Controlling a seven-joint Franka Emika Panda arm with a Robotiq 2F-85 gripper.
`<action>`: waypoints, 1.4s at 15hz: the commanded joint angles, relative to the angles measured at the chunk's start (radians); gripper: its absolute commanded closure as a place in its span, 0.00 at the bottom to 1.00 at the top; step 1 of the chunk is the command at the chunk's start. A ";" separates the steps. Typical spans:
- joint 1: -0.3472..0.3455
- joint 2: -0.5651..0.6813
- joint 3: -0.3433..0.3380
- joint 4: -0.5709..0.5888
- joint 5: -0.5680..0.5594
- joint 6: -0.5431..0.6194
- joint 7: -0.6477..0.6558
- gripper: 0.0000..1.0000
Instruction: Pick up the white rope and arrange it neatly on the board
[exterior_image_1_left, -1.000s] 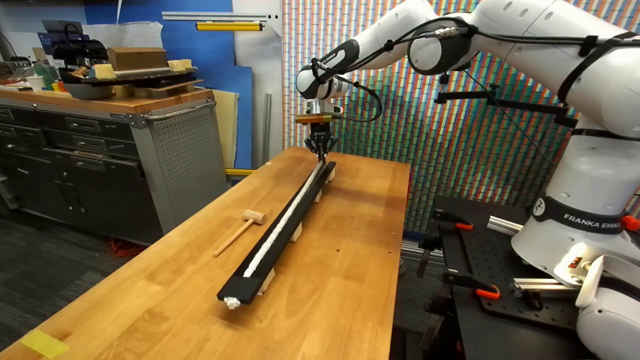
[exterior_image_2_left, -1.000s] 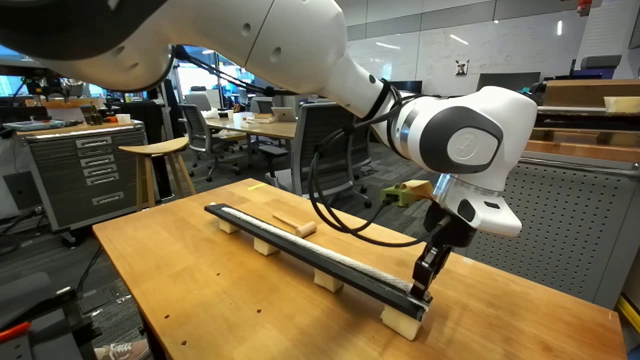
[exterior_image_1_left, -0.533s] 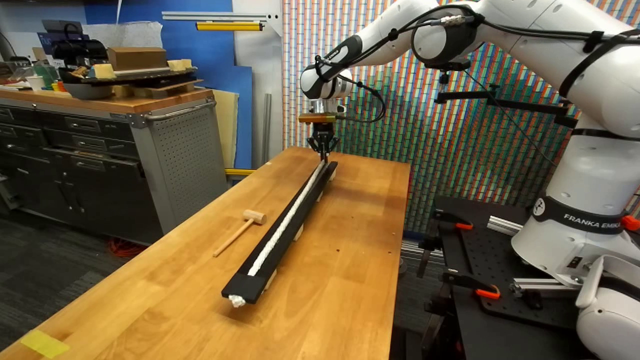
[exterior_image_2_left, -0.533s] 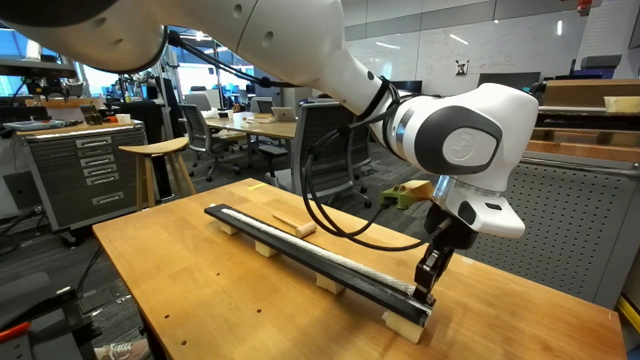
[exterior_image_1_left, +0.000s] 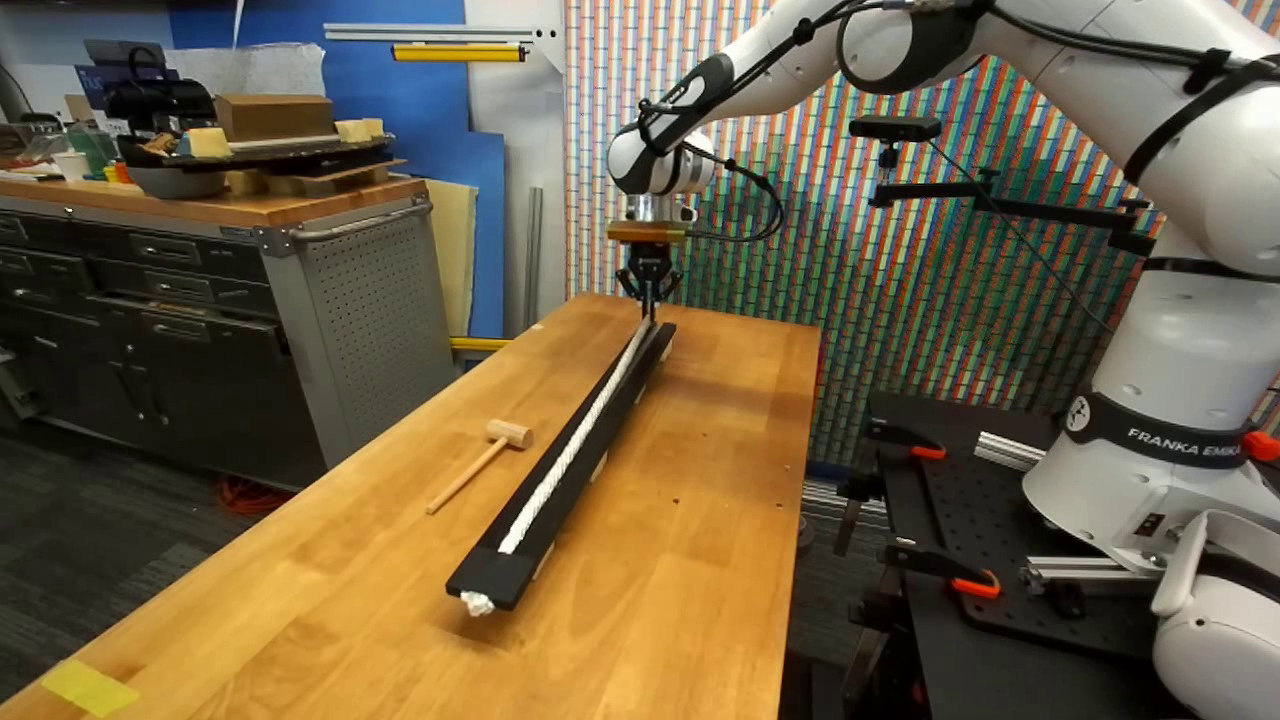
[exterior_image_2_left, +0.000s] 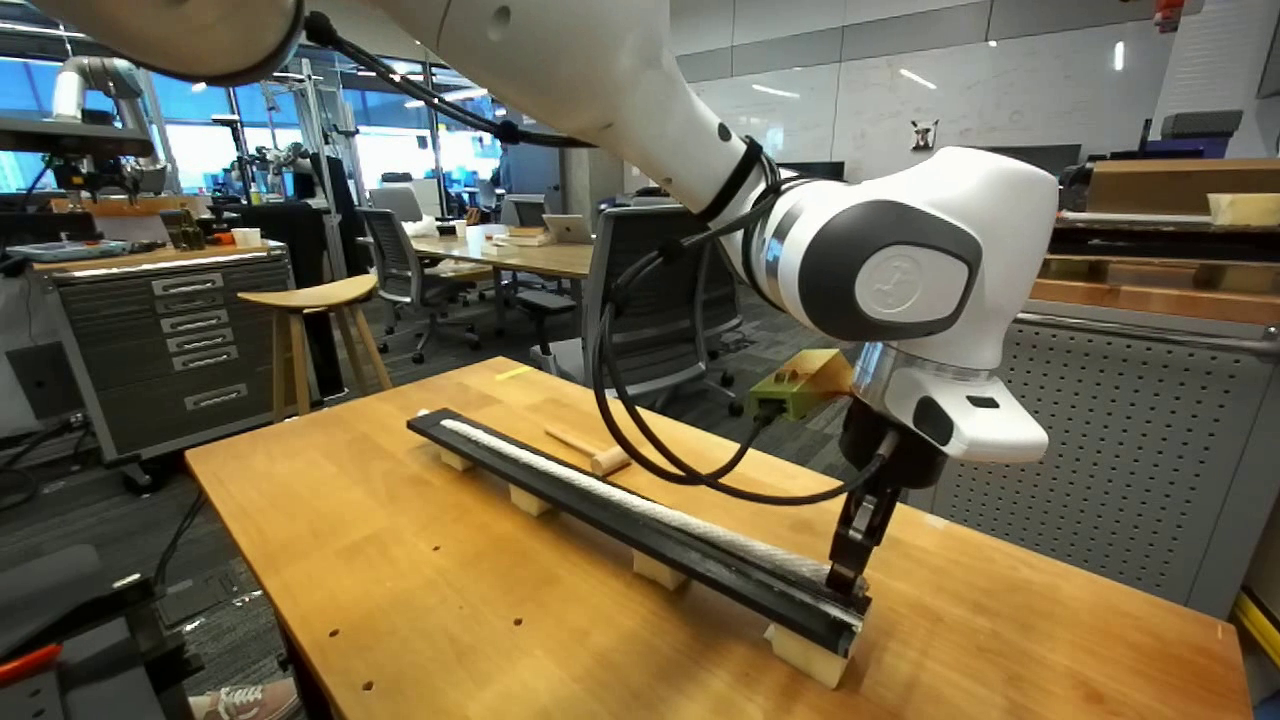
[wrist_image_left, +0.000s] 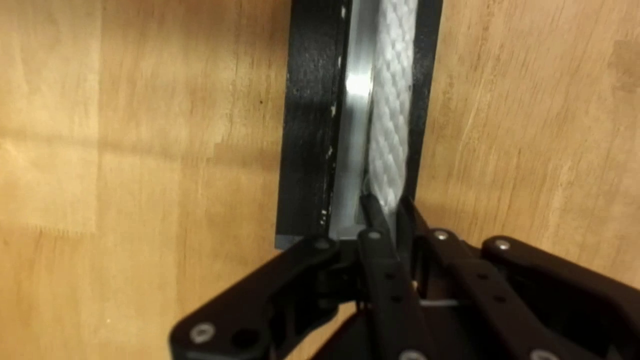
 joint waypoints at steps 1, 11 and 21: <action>0.006 -0.097 0.004 -0.137 0.001 0.107 -0.063 0.97; 0.055 -0.160 -0.054 -0.300 0.005 0.200 -0.054 0.97; 0.143 -0.208 -0.033 -0.441 0.047 0.377 -0.018 0.97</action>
